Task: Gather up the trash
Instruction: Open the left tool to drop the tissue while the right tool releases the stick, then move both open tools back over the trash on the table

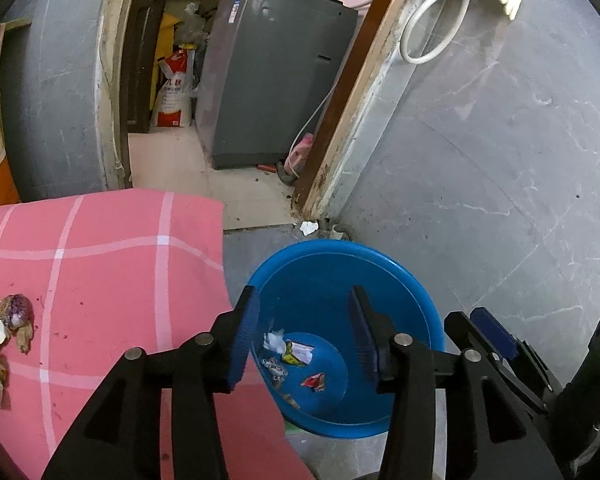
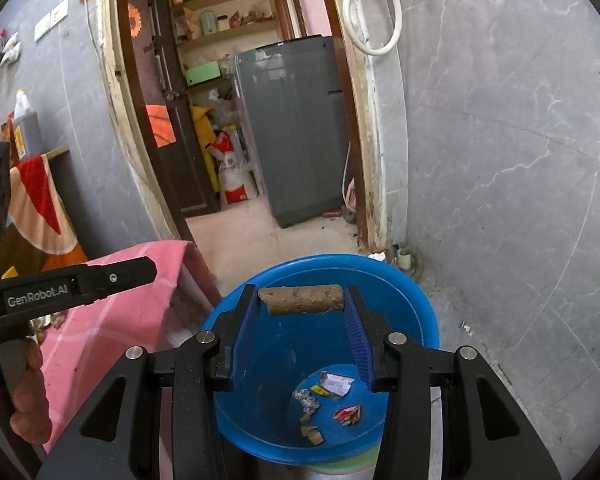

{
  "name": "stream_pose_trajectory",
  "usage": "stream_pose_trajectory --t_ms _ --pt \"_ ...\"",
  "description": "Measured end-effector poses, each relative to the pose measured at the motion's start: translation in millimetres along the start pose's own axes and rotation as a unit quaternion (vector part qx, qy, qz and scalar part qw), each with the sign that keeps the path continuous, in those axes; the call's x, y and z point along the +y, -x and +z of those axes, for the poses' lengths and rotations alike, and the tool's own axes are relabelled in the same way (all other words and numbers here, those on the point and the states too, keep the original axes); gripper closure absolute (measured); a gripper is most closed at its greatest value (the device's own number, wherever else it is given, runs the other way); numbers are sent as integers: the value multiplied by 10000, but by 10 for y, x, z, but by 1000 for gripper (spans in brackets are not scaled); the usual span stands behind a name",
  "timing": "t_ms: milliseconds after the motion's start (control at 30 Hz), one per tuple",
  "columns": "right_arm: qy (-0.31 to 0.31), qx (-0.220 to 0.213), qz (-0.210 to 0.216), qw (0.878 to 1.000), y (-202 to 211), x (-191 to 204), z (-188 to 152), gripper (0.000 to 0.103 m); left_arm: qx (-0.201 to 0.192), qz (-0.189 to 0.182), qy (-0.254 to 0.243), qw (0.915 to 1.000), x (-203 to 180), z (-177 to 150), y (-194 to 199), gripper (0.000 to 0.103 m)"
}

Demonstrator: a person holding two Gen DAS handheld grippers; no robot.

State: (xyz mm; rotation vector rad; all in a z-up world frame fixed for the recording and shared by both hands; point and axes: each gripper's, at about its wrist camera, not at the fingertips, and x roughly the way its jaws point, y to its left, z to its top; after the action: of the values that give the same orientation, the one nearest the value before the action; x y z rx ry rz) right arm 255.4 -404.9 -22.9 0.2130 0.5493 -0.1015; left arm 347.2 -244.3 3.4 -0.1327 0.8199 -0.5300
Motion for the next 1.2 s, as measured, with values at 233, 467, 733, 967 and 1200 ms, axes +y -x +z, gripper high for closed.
stream_pose_trajectory --t_ms 233,467,733,967,1200 --pt "-12 -90 7 10000 39 19 36 53 -372 84 -63 9993 37 -9 241 49" --pt "49 -439 15 9990 233 138 142 34 -1145 402 -147 9925 206 -100 696 27" --pt "220 -1007 181 9945 525 387 267 13 -1964 649 96 9783 571 -201 1334 2" --pt "337 -1642 667 9836 826 702 301 0 -2385 983 195 9660 810 -309 1865 2" --pt "576 -2037 951 9727 1043 1079 305 0 -2761 1419 109 9505 948 -518 2280 2"
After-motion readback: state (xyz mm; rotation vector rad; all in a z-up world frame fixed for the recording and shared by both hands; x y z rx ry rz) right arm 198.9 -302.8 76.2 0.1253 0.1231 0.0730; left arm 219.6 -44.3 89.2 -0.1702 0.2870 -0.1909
